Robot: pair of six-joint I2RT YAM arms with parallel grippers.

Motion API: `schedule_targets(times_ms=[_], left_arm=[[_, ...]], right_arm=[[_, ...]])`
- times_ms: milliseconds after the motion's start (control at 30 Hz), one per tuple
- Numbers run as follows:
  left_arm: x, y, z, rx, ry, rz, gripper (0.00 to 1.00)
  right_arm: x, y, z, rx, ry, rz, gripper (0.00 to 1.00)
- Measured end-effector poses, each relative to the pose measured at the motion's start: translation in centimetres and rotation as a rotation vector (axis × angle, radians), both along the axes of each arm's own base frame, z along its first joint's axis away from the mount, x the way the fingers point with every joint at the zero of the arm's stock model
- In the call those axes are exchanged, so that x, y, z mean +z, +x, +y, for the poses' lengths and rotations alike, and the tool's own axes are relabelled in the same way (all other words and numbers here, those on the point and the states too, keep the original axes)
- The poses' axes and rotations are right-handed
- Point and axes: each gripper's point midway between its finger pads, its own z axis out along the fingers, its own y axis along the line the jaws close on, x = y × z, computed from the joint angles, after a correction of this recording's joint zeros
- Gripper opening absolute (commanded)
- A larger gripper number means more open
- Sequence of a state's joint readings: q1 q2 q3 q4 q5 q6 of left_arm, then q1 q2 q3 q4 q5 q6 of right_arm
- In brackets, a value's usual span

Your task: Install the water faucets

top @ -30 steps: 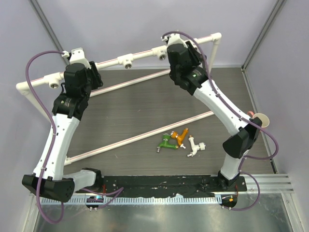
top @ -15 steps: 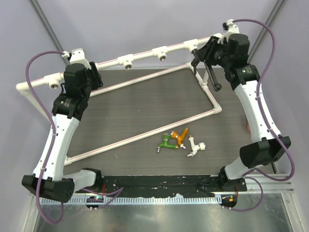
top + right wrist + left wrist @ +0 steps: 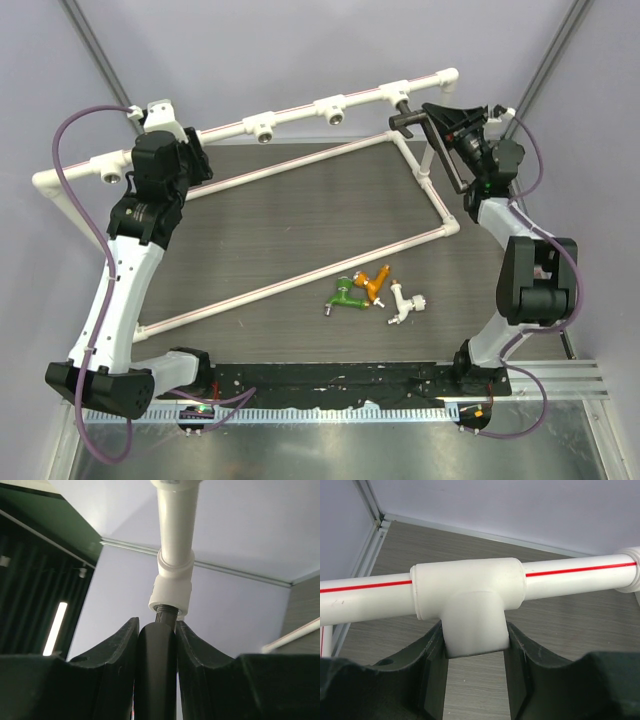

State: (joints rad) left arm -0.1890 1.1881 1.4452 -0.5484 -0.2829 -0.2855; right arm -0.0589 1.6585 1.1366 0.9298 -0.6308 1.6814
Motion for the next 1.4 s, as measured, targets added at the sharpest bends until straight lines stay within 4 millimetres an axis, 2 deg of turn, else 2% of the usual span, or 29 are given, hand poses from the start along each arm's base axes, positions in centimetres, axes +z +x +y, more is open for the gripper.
schedule_targets(times_ms=[67,100,167,200,267,300,467,567,700,867,967,1033,1133,1200,1300,1400], left_arm=[[0.0,0.0,0.0,-0.002,-0.001,0.000,0.00],[0.0,0.0,0.0,-0.002,-0.001,0.000,0.00],[0.0,0.0,0.0,-0.002,-0.001,0.000,0.00],[0.0,0.0,0.0,-0.003,-0.001,0.001,0.00],[0.0,0.0,0.0,-0.003,-0.001,0.001,0.00],[0.0,0.0,0.0,-0.003,0.000,0.002,0.00],[0.0,0.0,0.0,-0.003,0.000,0.001,0.00],[0.0,0.0,0.0,-0.003,0.000,0.001,0.00],[0.0,0.0,0.0,-0.003,0.000,0.002,0.00],[0.0,0.0,0.0,-0.003,-0.001,0.001,0.00],[0.0,0.0,0.0,-0.003,-0.001,0.001,0.00],[0.0,0.0,0.0,-0.003,-0.001,0.002,0.00],[0.0,0.0,0.0,-0.003,-0.001,0.002,0.00],[0.0,0.0,0.0,-0.003,-0.001,0.002,0.00],[0.0,0.0,0.0,-0.003,-0.001,0.002,0.00],[0.0,0.0,0.0,-0.003,-0.001,0.002,0.00]], right_arm=[[-0.2,-0.1,-0.1,0.032,0.084,0.009,0.07],[-0.3,-0.1,-0.1,0.043,0.111,0.013,0.20],[-0.4,-0.2,-0.2,0.053,0.151,0.024,0.37],[-0.4,-0.3,-0.2,0.056,0.163,0.026,0.49],[-0.5,-0.4,-0.2,0.058,0.171,0.027,0.57],[-0.5,-0.4,-0.3,0.056,0.170,0.027,0.65],[-0.9,-0.7,-0.7,0.011,0.109,0.038,0.82],[-0.2,-1.3,-1.5,-0.045,0.031,0.032,0.87],[1.0,-2.6,-2.9,-0.143,-0.100,-0.002,0.90],[2.0,-3.0,-5.2,-0.338,-0.368,0.002,0.91],[3.3,-3.9,-6.2,-0.446,-0.538,-0.021,0.91],[4.9,-4.7,-6.3,-0.513,-0.669,-0.057,0.91],[7.4,-6.1,-4.1,-0.560,-0.865,-0.151,0.91],[8.3,-7.3,-1.6,-0.541,-0.987,-0.230,0.91],[8.3,-8.5,1.5,-0.517,-1.161,-0.307,0.91],[7.5,-8.4,3.4,-0.506,-1.353,-0.348,0.91]])
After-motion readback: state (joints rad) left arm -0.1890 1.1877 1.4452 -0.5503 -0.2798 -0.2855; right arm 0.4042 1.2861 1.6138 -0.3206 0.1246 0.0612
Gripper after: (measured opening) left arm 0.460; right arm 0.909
